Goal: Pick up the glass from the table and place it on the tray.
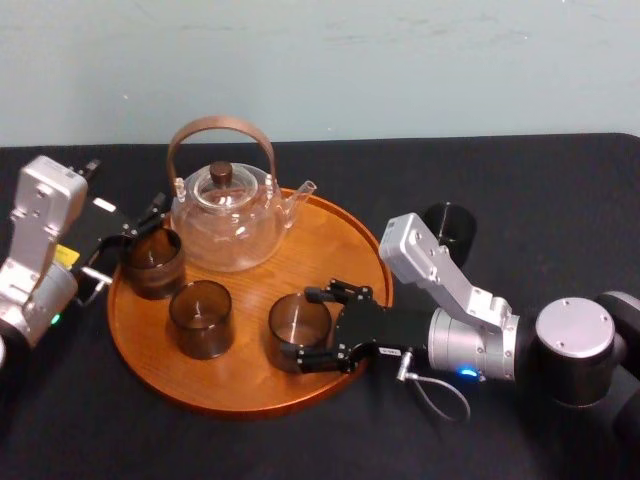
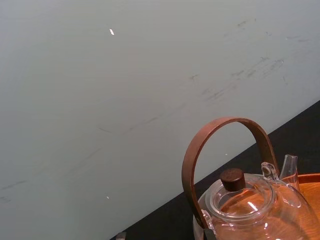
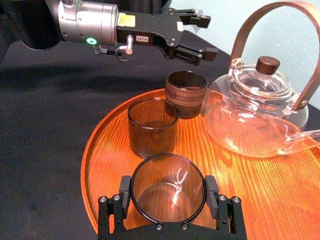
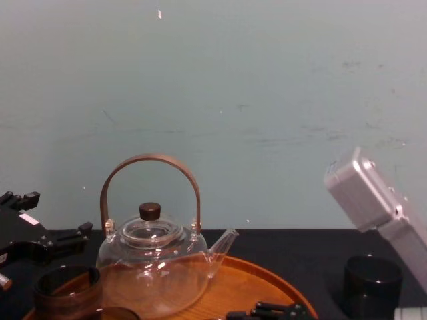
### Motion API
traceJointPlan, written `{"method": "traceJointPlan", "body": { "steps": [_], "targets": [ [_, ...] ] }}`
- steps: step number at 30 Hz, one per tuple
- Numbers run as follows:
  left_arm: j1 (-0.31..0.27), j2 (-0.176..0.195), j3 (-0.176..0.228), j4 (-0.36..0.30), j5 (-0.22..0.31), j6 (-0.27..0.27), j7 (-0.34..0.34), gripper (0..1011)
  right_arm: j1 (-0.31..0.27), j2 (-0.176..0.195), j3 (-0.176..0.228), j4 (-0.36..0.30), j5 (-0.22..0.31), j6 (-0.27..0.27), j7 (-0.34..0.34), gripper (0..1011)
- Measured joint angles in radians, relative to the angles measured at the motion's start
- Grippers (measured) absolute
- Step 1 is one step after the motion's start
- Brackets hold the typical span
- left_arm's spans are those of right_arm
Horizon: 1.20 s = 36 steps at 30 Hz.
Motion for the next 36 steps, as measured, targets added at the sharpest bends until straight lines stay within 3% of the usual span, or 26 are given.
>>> {"method": "traceJointPlan", "body": {
  "steps": [13,19,36],
  "targets": [
    [0.0,0.0,0.0,0.0,0.0,0.0,0.0,1001,-0.002,0.001,-0.001,-0.001,-0.013,0.002,-0.01,904],
    [0.0,0.0,0.0,0.0,0.0,0.0,0.0,1001,-0.001,0.001,-0.001,-0.002,-0.011,0.002,-0.009,1002],
    [0.0,0.0,0.0,0.0,0.0,0.0,0.0,1001,-0.001,0.001,0.0,-0.002,-0.008,0.002,-0.006,1002]
  ]
}}
